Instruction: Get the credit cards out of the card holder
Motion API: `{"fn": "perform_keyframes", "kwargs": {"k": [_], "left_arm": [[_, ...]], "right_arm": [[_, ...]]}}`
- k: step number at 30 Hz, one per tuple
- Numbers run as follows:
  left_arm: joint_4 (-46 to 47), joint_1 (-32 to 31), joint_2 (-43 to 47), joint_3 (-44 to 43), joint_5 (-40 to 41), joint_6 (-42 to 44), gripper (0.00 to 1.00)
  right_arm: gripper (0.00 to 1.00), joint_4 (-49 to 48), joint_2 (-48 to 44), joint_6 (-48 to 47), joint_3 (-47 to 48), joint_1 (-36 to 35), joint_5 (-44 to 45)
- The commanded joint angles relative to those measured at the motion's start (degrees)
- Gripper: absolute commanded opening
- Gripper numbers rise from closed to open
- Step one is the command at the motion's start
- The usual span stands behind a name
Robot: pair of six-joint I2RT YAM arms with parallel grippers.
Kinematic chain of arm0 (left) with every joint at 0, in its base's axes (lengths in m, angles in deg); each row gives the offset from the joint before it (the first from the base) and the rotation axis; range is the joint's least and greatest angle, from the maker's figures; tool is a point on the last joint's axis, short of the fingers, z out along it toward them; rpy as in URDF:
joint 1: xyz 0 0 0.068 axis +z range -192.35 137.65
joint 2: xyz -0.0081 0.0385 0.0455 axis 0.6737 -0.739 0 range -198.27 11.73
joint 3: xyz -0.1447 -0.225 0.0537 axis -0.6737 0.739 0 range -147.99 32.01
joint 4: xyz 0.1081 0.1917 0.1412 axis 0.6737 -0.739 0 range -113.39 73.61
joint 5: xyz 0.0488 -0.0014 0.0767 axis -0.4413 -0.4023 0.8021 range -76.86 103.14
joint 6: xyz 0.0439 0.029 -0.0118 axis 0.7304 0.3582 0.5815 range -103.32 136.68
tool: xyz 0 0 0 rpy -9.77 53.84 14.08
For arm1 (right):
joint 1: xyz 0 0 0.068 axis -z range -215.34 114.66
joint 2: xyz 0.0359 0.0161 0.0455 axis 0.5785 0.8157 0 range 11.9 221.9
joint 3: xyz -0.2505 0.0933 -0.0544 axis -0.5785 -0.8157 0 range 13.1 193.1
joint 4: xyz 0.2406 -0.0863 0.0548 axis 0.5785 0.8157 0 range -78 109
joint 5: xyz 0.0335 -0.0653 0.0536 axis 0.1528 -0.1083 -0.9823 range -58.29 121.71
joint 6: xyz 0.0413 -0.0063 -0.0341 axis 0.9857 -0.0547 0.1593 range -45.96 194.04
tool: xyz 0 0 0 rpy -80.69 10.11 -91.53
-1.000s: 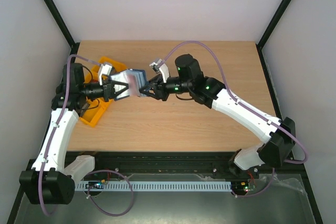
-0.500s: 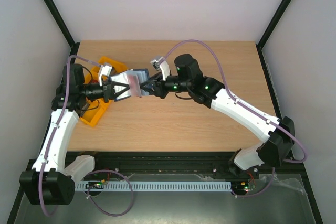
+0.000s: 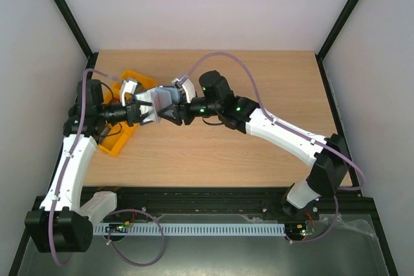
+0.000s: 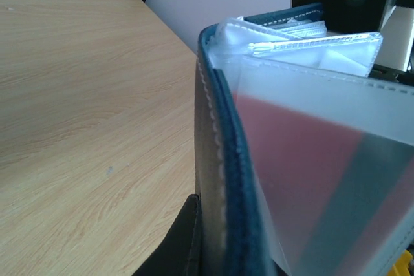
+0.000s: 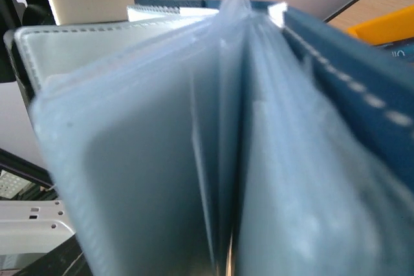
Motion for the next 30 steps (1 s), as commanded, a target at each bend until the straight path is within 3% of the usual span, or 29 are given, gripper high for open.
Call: {"fn": "perform_keyframes", "kwargs": {"k": [1, 3, 9, 12, 14, 18, 21, 23, 26, 30], "left_arm": [[1.0, 0.1, 1.2, 0.7, -2.1, 0.7, 0.02], [0.9, 0.1, 1.3, 0.8, -2.6, 1.0, 0.02], [1.0, 0.1, 1.2, 0.7, -1.4, 0.8, 0.03], [0.9, 0.1, 1.4, 0.6, 0.7, 0.7, 0.19], [0.2, 0.3, 1.5, 0.3, 2.2, 0.9, 0.37], [-1.3, 1.2, 2.0, -0.6, 6.1, 2.1, 0.72], [-1.0, 1.3, 1.9, -0.8, 6.4, 1.9, 0.86], [2.0, 1.3, 1.8, 0.7, 5.7, -1.1, 0.87], [9.1, 1.0, 0.9, 6.2, 7.3, -8.5, 0.81], [7.2, -0.3, -2.0, 6.4, 16.5, -5.2, 0.84]], "right_arm": [[0.55, -2.8, 1.2, 1.0, 2.7, -0.8, 1.2], [0.52, -2.6, 1.2, 0.9, 2.7, -0.8, 2.5], [0.26, -1.7, 1.1, 1.2, 3.4, -0.8, 4.1], [0.11, 0.6, 0.8, 0.8, 4.1, -0.8, 7.0], [0.03, 3.0, 0.5, -0.2, 4.6, -0.8, 10.2], [0.02, 9.1, 0.2, -1.1, 6.7, -0.8, 17.6], [0.02, 13.9, 1.6, 0.3, 10.0, -0.8, 24.8], [0.02, 13.9, 2.6, 2.0, 10.4, -0.9, 24.0], [0.02, 12.7, 5.2, 5.1, 10.0, -0.7, 19.7], [0.02, 12.8, 7.1, 7.8, 7.9, 4.7, 17.4]]}}
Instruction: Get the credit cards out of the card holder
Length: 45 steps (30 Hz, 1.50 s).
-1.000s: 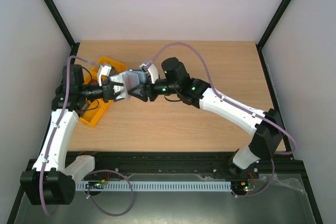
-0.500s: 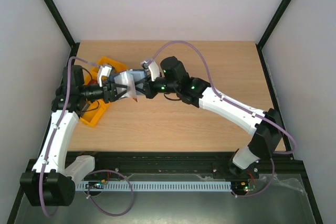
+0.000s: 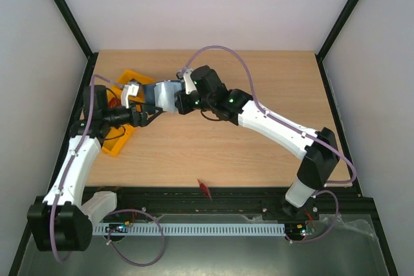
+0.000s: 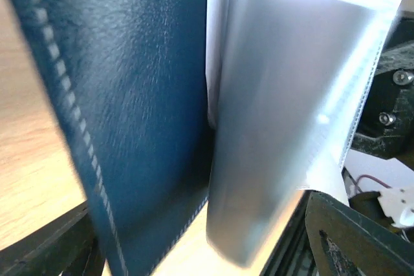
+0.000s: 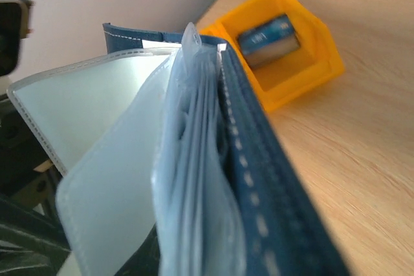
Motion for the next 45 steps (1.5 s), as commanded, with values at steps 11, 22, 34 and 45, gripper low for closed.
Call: {"fn": "perform_keyframes", "kwargs": {"k": [11, 22, 34, 45], "left_arm": [[0.7, -1.0, -1.6, 1.9, 13.8, 1.2, 0.92], [0.3, -0.9, -1.0, 2.2, 13.8, 1.8, 0.94], [0.5, -0.4, -0.4, 3.3, 13.6, 1.9, 0.95], [0.8, -0.2, 0.0, 3.7, 13.6, 1.5, 0.95]], "right_arm": [[0.02, -3.2, 5.2, 4.7, -7.2, 11.4, -14.4], [0.02, 0.3, 7.1, 3.8, -9.6, 16.6, -8.7], [0.02, 1.2, 6.8, 2.2, -13.1, 17.4, -19.3], [0.12, 1.2, 8.4, 1.7, -20.1, 21.6, -21.4]]}}
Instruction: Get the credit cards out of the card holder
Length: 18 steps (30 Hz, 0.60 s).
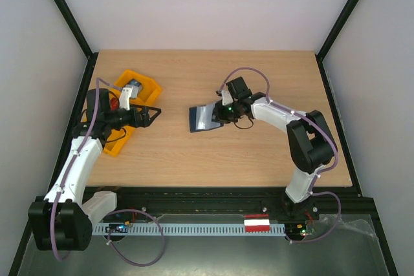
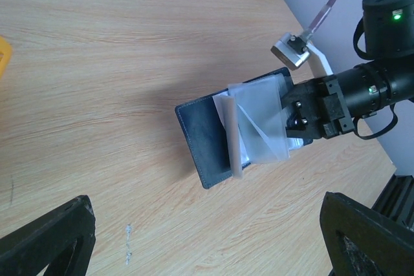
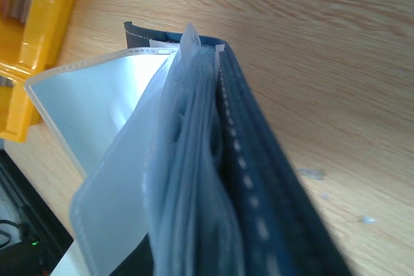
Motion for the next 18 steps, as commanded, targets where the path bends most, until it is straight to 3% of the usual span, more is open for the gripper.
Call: {"fn": "perform_keyframes", "kwargs": {"k": [1, 6, 9, 11, 14, 18], "left_arm": [[0.3, 0.4, 1.3, 0.4, -0.2, 0.2, 0.96], [0.5, 0.6, 1.5, 0.6, -0.5, -0.2, 0.95], [0.8, 0.9, 1.8, 1.0, -0.9, -0.5, 0.96], [0.9, 0.9, 2.0, 1.2, -1.1, -0.7, 0.96], [0.8, 1.0, 2.3, 1.1, -1.9, -0.9, 0.95], [-2.1, -0.6, 0.8, -2.6, -1.2, -0.2, 0.95]], "right_arm": [[0.16, 1.9, 1.1, -1.8, -0.5, 0.9, 1.6], [0.58, 5.7, -2.3, -1.7, -2.1, 2.5, 18.4], [0.75, 6.7, -5.7, -0.9, -3.4, 3.4, 27.0], [0.81, 8.2, -8.4, -0.7, -3.3, 3.5, 32.6], [0.83, 10.4, -12.3, -0.4, -2.6, 3.5, 38.7], [0.83, 14.0, -15.6, -1.6, -1.4, 3.5, 36.7]]}}
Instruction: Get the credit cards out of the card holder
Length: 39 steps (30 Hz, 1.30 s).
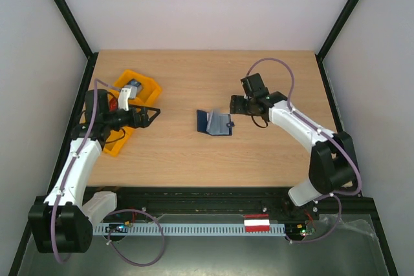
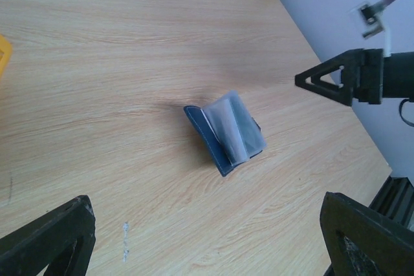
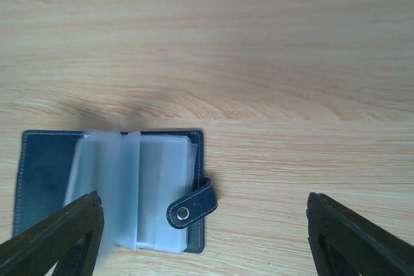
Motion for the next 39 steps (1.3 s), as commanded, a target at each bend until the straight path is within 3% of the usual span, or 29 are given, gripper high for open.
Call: {"fn": "perform_keyframes", "kwargs": {"k": [1, 5, 9, 13, 17, 19, 24, 27, 29, 31, 39], "left_arm": [[-5.0, -2.7, -1.5, -5.2, 0.4, 1.6, 0.95], [-19.8, -16.9, -7.7, -18.8, 6.9, 10.9, 0.95], [-38.1, -28.4, -14.8, -31.1, 10.7, 22.4, 0.94], [-51.3, -47.6, -22.7, -39.6, 22.8, 34.4, 0.88], [-46.8, -60.4, -29.6, -43.3, 21.8, 36.3, 0.83], [-43.8, -64.3, -33.1, -45.1, 21.9, 37.1, 0.81], [-34.1, -76.9, -38.2, -42.2, 32.5, 44.7, 0.79], [-19.1, -81.9, -41.9, -37.9, 41.3, 35.3, 0.84], [-15.1, -84.2, -45.5, -38.4, 46.9, 28.2, 0.89], [-12.7, -86.2, -47.8, -38.9, 48.4, 24.0, 0.98], [-12.5, -92.2, -54.1, -42.0, 46.7, 10.8, 0.99]], "right_arm": [[0.83, 6.2, -3.9, -0.9, 1.6, -0.1, 2.4], [0.83, 5.9, -7.6, -2.4, -0.8, -0.1, -4.2], [0.87, 4.8, -13.0, -2.5, -3.6, 0.2, -3.6], [0.90, 0.3, -17.8, -1.2, -8.6, 3.4, -6.9], [0.89, -6.6, -20.5, 2.4, -15.7, 10.5, -17.9], [0.88, -7.3, -21.1, 2.6, -17.3, 11.5, -18.2], [0.88, -6.6, -21.6, 1.3, -18.2, 11.7, -13.4], [0.88, -6.9, -22.8, 1.0, -18.7, 11.6, -11.4], [0.88, -7.3, -23.8, 0.7, -19.5, 11.6, -10.1], [0.88, -7.9, -25.4, 0.6, -20.4, 11.6, -9.4], [0.88, -7.0, -28.8, -0.3, -20.3, 11.7, -4.4]]}}
